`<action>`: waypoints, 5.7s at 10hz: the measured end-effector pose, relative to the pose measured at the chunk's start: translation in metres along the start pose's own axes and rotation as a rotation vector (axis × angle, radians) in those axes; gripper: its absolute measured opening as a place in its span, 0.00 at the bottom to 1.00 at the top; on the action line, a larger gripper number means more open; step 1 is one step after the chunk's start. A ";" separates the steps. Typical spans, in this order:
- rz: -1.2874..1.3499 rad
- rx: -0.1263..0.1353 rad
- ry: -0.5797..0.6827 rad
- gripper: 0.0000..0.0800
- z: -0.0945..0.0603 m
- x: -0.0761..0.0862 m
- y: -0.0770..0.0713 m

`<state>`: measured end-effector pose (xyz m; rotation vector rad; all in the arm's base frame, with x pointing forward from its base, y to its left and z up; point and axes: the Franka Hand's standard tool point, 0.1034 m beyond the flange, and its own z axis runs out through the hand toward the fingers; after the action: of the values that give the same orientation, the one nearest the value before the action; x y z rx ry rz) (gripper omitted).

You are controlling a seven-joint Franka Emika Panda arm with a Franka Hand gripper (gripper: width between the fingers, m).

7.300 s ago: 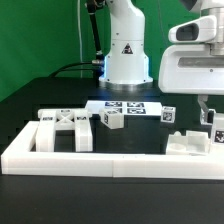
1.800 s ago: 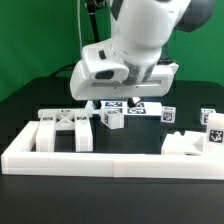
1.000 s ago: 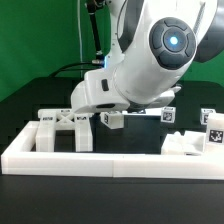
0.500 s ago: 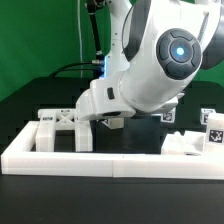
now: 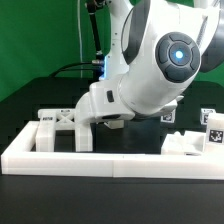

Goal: Assemble chair

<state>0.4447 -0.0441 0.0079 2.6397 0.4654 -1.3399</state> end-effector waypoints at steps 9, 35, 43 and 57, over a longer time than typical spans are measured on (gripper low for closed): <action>0.007 0.010 0.000 0.36 -0.022 -0.009 0.003; 0.081 -0.108 1.003 0.37 -0.165 -0.019 0.022; 0.161 -0.025 1.087 0.37 -0.199 0.000 -0.011; 0.306 0.055 1.353 0.37 -0.234 0.022 -0.024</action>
Offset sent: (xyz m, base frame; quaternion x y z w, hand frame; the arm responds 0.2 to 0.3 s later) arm 0.0025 0.0006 0.0023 0.0063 -0.0027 -0.0021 1.0000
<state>0.6270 0.0450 0.1286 3.0704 0.0912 0.6633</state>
